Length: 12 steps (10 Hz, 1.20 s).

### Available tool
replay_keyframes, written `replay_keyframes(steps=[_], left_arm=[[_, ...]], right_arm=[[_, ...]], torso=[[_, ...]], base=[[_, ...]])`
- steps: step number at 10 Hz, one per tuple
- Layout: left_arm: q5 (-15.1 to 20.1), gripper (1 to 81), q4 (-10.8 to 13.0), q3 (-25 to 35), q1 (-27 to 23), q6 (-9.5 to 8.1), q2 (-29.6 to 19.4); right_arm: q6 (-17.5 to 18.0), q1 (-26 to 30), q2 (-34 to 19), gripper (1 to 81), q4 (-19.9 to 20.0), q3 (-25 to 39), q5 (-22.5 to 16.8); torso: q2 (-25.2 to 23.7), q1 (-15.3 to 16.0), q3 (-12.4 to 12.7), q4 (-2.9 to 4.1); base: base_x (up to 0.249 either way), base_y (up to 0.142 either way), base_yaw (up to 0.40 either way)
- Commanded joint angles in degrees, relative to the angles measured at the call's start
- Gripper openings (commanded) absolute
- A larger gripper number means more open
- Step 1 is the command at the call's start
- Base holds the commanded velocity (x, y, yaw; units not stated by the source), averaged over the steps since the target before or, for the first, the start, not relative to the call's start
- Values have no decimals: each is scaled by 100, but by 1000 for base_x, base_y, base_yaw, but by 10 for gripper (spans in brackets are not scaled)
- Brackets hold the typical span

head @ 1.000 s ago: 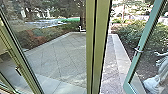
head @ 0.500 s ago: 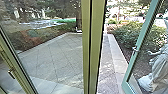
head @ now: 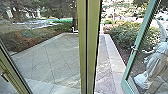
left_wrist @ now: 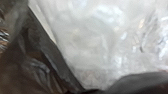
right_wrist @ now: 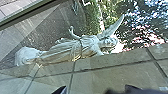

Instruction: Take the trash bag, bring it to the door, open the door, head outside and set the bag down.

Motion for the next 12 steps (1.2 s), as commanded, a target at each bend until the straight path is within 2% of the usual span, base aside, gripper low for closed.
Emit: replay_keyframes(steps=[1, 3, 5, 7, 9, 10, 12], left_arm=[[462, 10, 18, 40, -107, 32, 44], [462, 10, 18, 40, -107, 32, 44], [462, 10, 18, 49, -90, 40, 44], [462, 10, 36, 40, -81, 41, 44], [462, 10, 18, 40, -81, 41, 27], [462, 10, 27, 40, -81, 41, 27], [444, 10, 36, 49, -81, 41, 27]], right_arm=[[-105, 587, -214, 811, 841, -311, -1041], [-545, 525, 146, 811, 2414, -320, -1577], [-562, 542, 453, 811, 4095, -329, -2163], [-686, 516, 445, 811, 5605, -118, -2658], [-1099, 412, 225, 811, 7187, 163, -3071], [-1169, 201, 208, 811, 7537, 233, -3211], [-1204, -379, 208, 811, 8115, 391, -3238]], torso=[[0, 0, 0, 0], [0, 0, 0, 0], [0, 0, 0, -2], [0, 0, 0, -5], [0, 0, 0, -5], [0, 0, 0, -5], [0, 0, 2, -5]], base=[[0, 0, 0], [0, 0, 0], [0, 0, 0], [0, 0, 0], [0, 0, 0], [0, 0, 0], [0, 0, 0]])
